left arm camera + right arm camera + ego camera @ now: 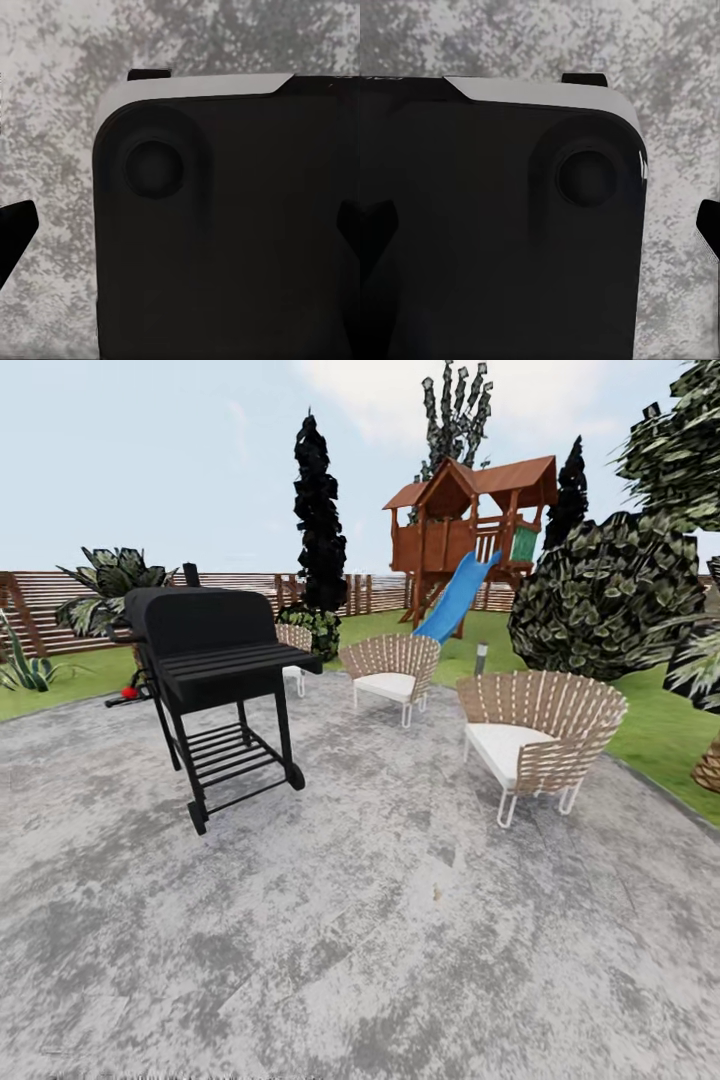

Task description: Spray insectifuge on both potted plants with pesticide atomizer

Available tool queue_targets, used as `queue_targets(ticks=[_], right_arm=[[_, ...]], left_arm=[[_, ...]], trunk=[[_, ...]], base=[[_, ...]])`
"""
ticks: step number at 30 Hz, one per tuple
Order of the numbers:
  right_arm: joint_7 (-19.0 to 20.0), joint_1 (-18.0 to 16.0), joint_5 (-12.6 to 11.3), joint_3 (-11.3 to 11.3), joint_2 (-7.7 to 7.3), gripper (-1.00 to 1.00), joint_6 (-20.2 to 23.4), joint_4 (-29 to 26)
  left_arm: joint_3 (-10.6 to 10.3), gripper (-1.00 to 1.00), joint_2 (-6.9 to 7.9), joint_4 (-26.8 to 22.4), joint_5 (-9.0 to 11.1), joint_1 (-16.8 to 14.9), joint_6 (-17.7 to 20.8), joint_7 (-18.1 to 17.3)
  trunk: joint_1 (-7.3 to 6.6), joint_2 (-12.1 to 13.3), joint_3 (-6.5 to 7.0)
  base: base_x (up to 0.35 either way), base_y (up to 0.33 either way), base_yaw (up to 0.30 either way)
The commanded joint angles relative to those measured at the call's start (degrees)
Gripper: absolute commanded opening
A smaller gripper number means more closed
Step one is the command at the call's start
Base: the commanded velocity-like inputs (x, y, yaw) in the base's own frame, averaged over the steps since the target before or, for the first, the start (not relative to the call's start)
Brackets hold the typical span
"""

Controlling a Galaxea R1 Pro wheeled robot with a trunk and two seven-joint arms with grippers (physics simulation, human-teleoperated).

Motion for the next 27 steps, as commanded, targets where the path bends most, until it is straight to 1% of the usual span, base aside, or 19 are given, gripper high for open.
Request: queue_targets(ticks=[1,27], right_arm=[[-0.01,-0.02,0.02,0.01,0.0,1.0,-0.18,0.04],[-0.04,-0.02,0.02,0.01,0.0,1.0,-0.18,0.03]], left_arm=[[0.05,1.0,-0.03,0.04,0.08,-0.03,-0.17,-0.05],[0.05,1.0,-0.01,0.04,0.09,-0.03,-0.17,-0.05]], trunk=[[0.0,-0.03,-0.05],[0.0,-0.03,-0.05]], base=[[0.0,0.0,0.284],[0.0,0.0,0.285]])
